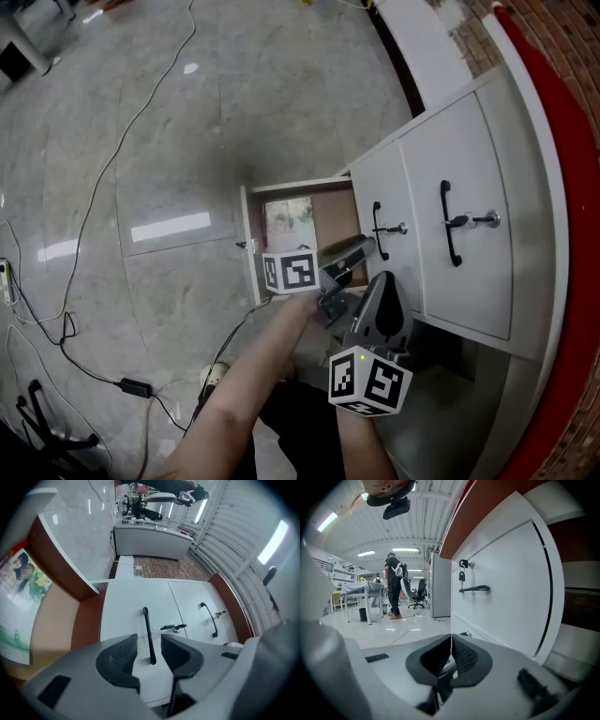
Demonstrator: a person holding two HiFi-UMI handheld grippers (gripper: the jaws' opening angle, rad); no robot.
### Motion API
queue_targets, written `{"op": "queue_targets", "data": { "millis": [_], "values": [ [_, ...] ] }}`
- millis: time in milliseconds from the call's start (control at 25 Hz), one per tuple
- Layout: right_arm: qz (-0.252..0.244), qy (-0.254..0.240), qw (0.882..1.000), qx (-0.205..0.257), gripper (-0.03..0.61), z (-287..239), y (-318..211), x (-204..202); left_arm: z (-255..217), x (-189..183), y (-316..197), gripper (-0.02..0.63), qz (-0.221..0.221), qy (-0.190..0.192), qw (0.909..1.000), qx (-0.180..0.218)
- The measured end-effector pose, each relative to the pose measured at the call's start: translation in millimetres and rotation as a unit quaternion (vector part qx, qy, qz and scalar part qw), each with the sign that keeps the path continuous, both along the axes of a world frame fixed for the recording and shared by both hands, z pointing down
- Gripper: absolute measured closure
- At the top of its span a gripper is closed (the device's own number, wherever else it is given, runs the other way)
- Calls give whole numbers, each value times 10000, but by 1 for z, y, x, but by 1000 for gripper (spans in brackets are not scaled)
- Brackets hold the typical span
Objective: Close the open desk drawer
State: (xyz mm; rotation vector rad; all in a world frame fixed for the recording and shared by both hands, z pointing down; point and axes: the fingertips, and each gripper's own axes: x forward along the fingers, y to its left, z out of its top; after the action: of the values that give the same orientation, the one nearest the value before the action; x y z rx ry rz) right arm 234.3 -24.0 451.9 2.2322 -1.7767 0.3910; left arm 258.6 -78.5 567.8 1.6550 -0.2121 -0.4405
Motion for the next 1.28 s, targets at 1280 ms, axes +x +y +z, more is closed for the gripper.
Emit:
{"op": "queue_targets", "data": {
  "millis": [1280],
  "values": [
    [-773,-308,9959,-358,566,-113,27,-105,-208,-210,51,603,-1218,-4028,8493,3189]
  ]
}}
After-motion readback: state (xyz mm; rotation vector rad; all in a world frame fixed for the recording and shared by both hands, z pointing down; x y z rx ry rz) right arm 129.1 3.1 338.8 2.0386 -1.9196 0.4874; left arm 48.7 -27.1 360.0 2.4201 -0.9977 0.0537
